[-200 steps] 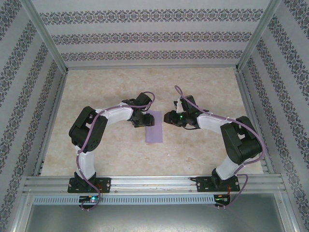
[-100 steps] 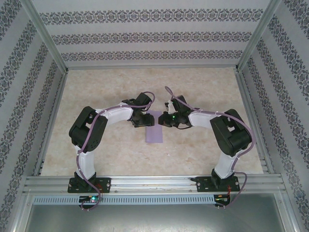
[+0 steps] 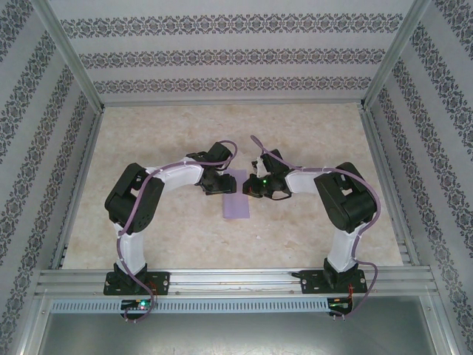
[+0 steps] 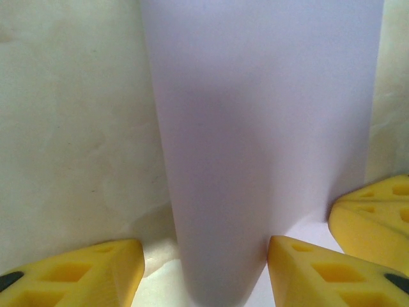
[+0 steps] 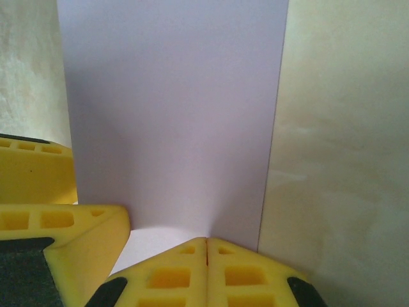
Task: Fold a paper plane with a square sheet of paper (fold left side to right side)
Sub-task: Hold the square sheet of paper at the center of the table, then first fold the square sheet of paper in half at the center of the table.
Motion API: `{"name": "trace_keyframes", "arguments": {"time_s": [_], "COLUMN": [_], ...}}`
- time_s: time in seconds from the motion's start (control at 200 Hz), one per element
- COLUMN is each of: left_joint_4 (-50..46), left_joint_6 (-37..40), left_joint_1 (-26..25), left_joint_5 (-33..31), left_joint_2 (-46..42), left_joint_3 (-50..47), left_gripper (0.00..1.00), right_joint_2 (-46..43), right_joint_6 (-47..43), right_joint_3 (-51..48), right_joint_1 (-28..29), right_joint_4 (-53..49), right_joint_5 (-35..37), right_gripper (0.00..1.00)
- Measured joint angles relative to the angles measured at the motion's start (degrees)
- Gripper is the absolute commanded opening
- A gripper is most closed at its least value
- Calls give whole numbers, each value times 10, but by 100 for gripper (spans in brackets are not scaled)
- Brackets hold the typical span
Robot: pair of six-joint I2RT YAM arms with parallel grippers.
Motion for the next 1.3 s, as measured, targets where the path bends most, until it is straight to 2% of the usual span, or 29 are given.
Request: {"name": "trace_keyframes", "arguments": {"time_s": [0.085,0.395,0.625,0.68,0.775,0.859,0.944,1.124,1.304], "left_joint_4": [4,20,8,8,12,25,42,85,114], "left_joint_6": [4,37,63,65,74,75,73,65,58], "left_joint_1": [-4,-15,-13,-13,-13,-13,-13,-11,-4], "left_joint_5": [-5,-25,-52,-52,-32,8,47,110,130], "left_joint_2": [-7,-40,-127,-143,-151,-149,-139,-103,-83], "left_joint_3": [-4,-33,-47,-47,-48,-57,-65,-77,-95], "left_gripper": [61,67,68,64,49,37,29,24,22], "right_joint_2": [1,2,2,2,2,2,2,2,2], "right_joint_6": [0,-2,-3,-3,-4,-5,-7,-13,-14], "right_joint_3": [0,-1,-1,-1,-2,-2,-2,-2,-2], "right_joint_1": [0,3,3,3,3,3,4,4,4], "right_joint_4": [2,6,7,7,8,8,8,8,8], "right_joint_5": [0,2,2,2,2,2,2,2,2], "right_gripper": [0,0,0,0,0,0,0,0,0]}}
